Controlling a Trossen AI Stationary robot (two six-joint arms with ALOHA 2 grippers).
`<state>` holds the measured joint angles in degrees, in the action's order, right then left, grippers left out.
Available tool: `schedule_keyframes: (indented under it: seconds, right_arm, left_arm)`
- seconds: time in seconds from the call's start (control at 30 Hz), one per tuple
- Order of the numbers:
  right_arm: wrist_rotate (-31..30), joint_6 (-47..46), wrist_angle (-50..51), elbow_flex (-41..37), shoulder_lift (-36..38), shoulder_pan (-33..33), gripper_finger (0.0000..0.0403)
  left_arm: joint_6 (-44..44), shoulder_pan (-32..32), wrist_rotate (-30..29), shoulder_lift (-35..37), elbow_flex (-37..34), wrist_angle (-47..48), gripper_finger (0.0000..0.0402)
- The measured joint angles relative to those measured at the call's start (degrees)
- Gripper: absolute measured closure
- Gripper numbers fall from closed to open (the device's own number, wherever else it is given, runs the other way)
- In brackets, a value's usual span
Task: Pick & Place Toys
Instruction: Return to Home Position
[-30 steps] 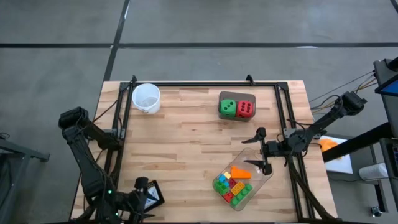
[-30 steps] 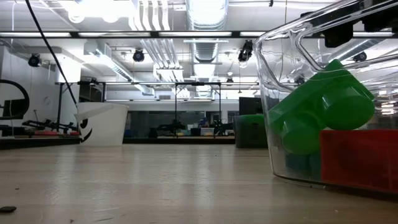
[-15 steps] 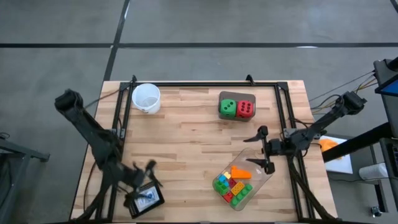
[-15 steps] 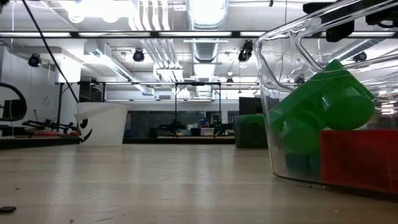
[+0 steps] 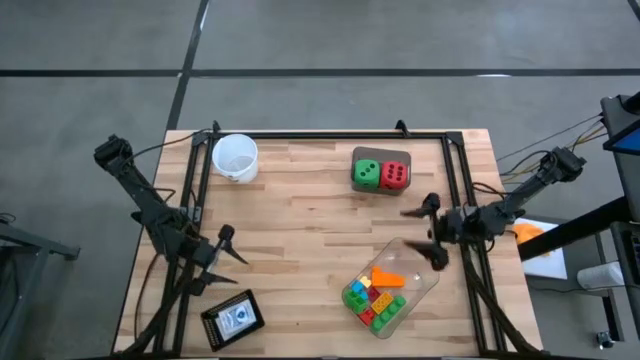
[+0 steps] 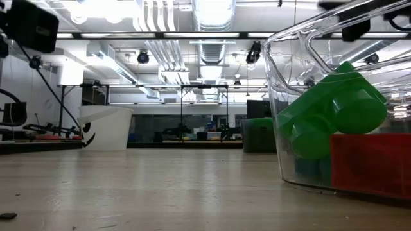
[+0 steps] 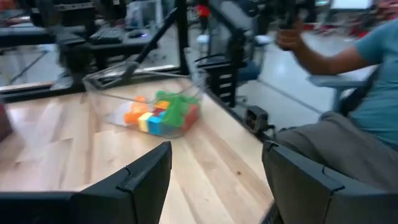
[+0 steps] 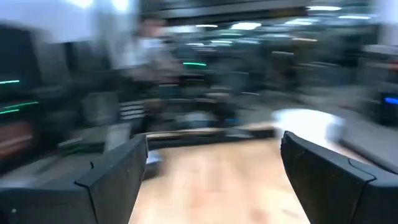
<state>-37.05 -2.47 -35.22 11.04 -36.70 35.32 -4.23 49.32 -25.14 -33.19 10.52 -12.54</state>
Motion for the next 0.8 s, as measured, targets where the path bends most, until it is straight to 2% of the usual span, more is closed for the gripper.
schedule_keyframes:
  seconds: [0.1, 0.17, 0.33, 0.57, 0.67, 0.73, 0.8]
  right_arm:
    - [15.6, 1.3, 1.0, 0.0, 3.1, 0.0, 0.0046]
    - [19.7, 1.6, 3.1, 0.0, 5.9, 0.1, 0.0046]
    - [19.1, 1.1, 15.2, -0.4, 14.1, 0.1, 0.0046]
    - [18.9, 4.2, 16.4, -6.7, 26.0, 0.1, 0.0046]
    - [18.8, 5.9, 17.1, -10.1, 32.0, 0.0, 0.0046]
    - [18.7, 6.3, 20.9, -10.6, 36.1, 0.0, 0.0046]
    - [17.9, 6.1, 23.7, -10.3, 36.4, -0.3, 0.0046]
  left_arm:
    - [1.6, -0.5, 2.2, 4.1, -4.1, -2.0, 0.0152]
    - [2.3, -1.0, 2.3, 7.2, -6.2, -2.6, 0.0152]
    - [3.6, -2.8, 2.4, 15.4, -10.3, -2.1, 0.0152]
    - [4.3, -6.8, 4.3, 26.1, -10.3, 6.5, 0.0152]
    - [5.1, -10.3, 6.2, 30.0, -10.2, 9.3, 0.0152]
    - [5.9, -13.3, 8.8, 31.7, -9.6, 11.0, 0.0152]
    - [6.2, -17.0, 10.2, 33.0, -9.4, 12.0, 0.0152]
